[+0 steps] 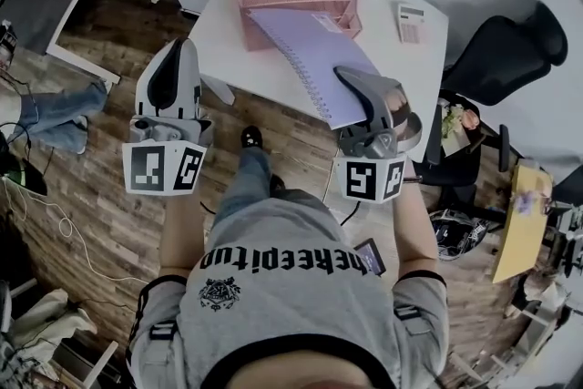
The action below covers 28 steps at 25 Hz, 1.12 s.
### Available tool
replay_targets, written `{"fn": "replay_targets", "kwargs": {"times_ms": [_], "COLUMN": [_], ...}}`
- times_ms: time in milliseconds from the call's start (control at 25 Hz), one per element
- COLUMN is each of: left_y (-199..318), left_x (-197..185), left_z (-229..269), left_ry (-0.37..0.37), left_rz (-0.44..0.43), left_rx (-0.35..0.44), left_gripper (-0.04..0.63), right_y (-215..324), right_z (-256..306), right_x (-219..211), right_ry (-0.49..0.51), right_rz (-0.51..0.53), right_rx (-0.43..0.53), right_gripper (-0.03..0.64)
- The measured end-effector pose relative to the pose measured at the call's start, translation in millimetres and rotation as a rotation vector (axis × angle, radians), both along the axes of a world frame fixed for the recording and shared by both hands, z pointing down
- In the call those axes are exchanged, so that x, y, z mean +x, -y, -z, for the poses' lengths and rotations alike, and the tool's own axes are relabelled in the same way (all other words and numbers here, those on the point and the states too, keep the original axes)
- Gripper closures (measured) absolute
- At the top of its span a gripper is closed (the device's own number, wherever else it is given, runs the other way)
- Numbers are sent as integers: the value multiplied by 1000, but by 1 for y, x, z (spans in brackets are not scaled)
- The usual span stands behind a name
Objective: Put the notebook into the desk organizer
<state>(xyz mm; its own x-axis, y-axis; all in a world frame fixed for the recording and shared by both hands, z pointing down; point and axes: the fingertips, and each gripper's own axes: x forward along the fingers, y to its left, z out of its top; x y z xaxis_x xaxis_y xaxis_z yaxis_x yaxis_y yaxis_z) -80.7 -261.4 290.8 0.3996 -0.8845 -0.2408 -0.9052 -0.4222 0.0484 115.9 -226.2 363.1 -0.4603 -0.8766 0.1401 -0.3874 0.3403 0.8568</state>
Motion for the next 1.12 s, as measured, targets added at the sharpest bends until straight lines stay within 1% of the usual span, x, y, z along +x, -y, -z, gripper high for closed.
{"fn": "replay_targets", "kwargs": {"times_ms": [240, 600, 800, 1120], "left_y": [1, 8, 11, 15], "left_x": [-5, -11, -16, -27], "left_z": [-3, -2, -4, -3], "left_ry": [2, 4, 2, 4], "left_rz": [5, 4, 9, 18], "left_rx": [-4, -5, -9, -7], "left_gripper": [592, 591, 591, 591], "right_y": [21, 44, 52, 60], "right_z": [-16, -31, -32, -25], "right_x": [4, -5, -12, -24], "right_ry": [-167, -332, -363, -345], "right_rz": [7, 1, -10, -41], "right_rx": [31, 90, 121, 189], "right_gripper": [586, 586, 586, 584]}}
